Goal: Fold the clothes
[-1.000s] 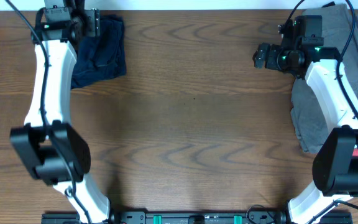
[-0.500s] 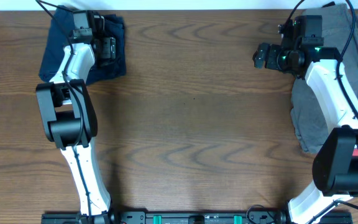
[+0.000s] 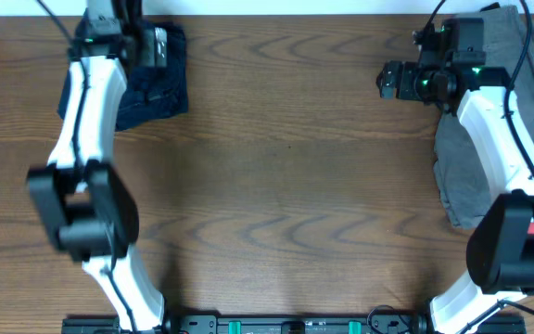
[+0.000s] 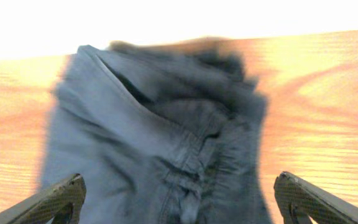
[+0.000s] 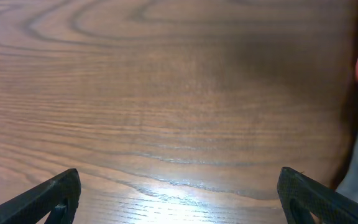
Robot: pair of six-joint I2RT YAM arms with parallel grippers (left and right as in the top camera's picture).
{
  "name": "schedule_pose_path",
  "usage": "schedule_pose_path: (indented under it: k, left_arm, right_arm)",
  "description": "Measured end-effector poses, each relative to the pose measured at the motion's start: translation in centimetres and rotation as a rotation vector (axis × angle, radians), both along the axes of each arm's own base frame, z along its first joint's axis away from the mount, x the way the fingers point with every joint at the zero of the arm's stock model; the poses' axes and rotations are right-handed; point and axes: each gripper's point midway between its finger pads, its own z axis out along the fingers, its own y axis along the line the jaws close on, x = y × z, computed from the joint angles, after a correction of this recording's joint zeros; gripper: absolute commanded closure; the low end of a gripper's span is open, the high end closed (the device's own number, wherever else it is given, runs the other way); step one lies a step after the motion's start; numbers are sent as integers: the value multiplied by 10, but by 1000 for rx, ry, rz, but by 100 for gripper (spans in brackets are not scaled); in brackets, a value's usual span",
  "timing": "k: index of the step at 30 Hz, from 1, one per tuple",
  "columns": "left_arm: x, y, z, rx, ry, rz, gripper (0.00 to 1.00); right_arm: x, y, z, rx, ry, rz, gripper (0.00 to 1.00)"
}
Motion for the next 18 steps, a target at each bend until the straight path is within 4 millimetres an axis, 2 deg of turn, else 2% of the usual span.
schedule_pose_path:
  k: [1,4,7,10,13,18]
  left_arm:
    - [-11,-5,28,2,-32,-9,2]
    - [-36,-24,72,4,-73,-42,2]
    - [-60,-42,96,2,-81,-78,2]
    - [-82,-58,109,1,-64,-111,2]
    - [-100,-69,121,-3,-66,-135,2]
    - [-120,-85,152,-14,-133,-166,2]
  right_arm:
    - [-1,0,9,-7,-19,14,1]
    - [-8,1,34,-24,-71,45,1]
    - [-17,2,63,-42,-128,67,1]
    - [-27,2,87,-54,-170,79,1]
    - [-34,2,95,-59,-178,85,1]
    - [-34,2,94,-64,-175,91,1]
